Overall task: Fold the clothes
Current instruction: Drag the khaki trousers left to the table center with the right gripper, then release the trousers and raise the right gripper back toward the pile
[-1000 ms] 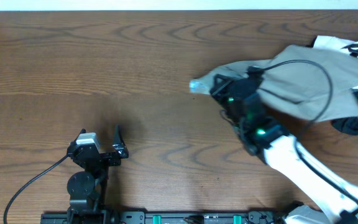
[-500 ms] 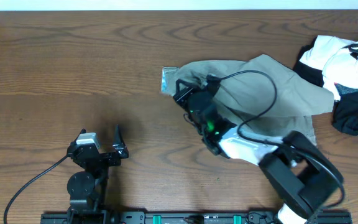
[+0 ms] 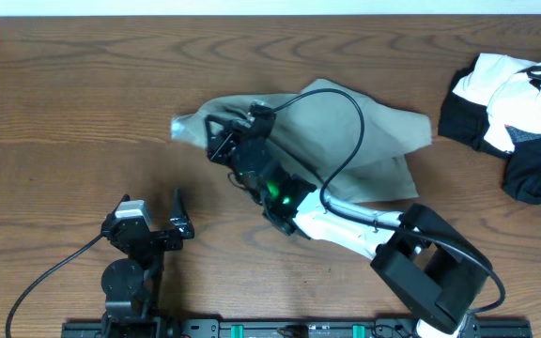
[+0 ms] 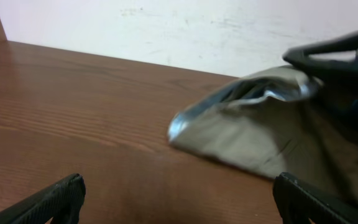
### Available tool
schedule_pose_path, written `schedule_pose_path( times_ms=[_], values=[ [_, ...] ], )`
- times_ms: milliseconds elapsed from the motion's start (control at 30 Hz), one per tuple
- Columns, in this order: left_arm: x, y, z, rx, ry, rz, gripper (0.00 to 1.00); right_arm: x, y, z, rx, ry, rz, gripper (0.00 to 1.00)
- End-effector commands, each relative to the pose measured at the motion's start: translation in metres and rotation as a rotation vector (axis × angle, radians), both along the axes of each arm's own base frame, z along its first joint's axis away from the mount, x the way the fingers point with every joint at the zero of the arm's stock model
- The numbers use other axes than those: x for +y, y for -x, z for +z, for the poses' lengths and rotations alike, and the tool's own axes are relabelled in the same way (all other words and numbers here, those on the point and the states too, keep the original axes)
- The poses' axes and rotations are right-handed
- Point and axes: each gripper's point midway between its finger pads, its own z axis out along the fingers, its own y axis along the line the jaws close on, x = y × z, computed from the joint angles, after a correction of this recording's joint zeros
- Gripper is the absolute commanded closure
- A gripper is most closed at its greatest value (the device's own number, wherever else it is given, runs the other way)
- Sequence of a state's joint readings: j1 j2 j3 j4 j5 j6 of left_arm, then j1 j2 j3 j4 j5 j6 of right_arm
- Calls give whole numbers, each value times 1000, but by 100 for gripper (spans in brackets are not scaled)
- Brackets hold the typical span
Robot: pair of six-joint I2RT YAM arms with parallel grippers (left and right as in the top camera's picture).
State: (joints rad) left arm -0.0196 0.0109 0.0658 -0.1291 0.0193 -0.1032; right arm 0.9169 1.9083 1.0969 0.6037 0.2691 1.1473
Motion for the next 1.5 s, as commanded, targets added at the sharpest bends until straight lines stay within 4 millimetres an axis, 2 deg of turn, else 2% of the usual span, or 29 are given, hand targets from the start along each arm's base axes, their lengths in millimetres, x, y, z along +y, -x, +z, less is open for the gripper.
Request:
schedule_pose_path(
  times_ms=[0, 67, 100, 200, 300, 433, 533, 667, 733, 833, 933, 967, 1067, 1133, 1233, 1300, 1333, 1367, 1400, 1433, 1467],
  values=[
    [2, 0, -15, 33, -11, 9, 2, 2, -1, 10, -56, 45, 5, 51],
    [2, 0, -15, 33, -11, 9, 2, 0, -2, 8, -62, 68, -1, 33],
    [2, 0, -15, 33, -11, 9, 2, -1, -3, 8, -69, 78, -3, 29],
    [2, 0, -15, 33, -11, 9, 2, -4, -8, 13, -107, 102, -5, 27],
    [2, 0, -15, 33, -11, 9, 2, -4, -12, 29, -181, 106, 23, 20],
    [2, 0, -15, 33, -11, 9, 2, -7, -12, 67, -283, 88, 71, 15],
    [2, 0, -15, 33, -11, 9, 2, -8, -5, 94, -341, 81, 112, 11],
    [2, 0, -15, 33, -11, 9, 2, -18, 2, 114, -389, 145, 109, 1],
    [2, 0, -15, 33, -11, 9, 2, -32, -1, 115, -390, 233, 73, 1],
    [2, 0, -15, 33, -11, 9, 2, -71, -10, 103, -314, 395, -16, 1],
    [2, 0, -15, 33, -11, 9, 2, -131, -20, 80, -170, 560, -120, 1],
    [2, 0, -15, 33, -11, 9, 2, -159, -23, 69, -102, 622, -152, 1],
    [2, 0, -15, 33, -11, 9, 2, -221, -28, 43, 63, 714, -212, 1],
    [2, 0, -15, 33, -11, 9, 2, -244, -29, 27, 148, 719, -190, 1],
    [2, 0, -15, 33, -11, 9, 2, -259, -26, 4, 250, 676, -68, 3],
    [2, 0, -15, 33, -11, 9, 2, -268, -25, -8, 283, 691, -16, 22],
    [2, 0, -15, 33, -11, 9, 2, -277, -22, -17, 318, 715, -10, 25],
    [2, 0, -15, 33, -11, 9, 2, -284, -20, -24, 353, 729, -19, 24],
    [2, 0, -15, 33, -11, 9, 2, -291, -17, -31, 386, 743, -27, 18],
    [2, 0, -15, 33, -11, 9, 2, -298, -14, -36, 419, 754, -34, 7],
    [2, 0, -15, 33, -11, 9, 2, -305, -12, -42, 449, 765, -44, 1]
  ],
)
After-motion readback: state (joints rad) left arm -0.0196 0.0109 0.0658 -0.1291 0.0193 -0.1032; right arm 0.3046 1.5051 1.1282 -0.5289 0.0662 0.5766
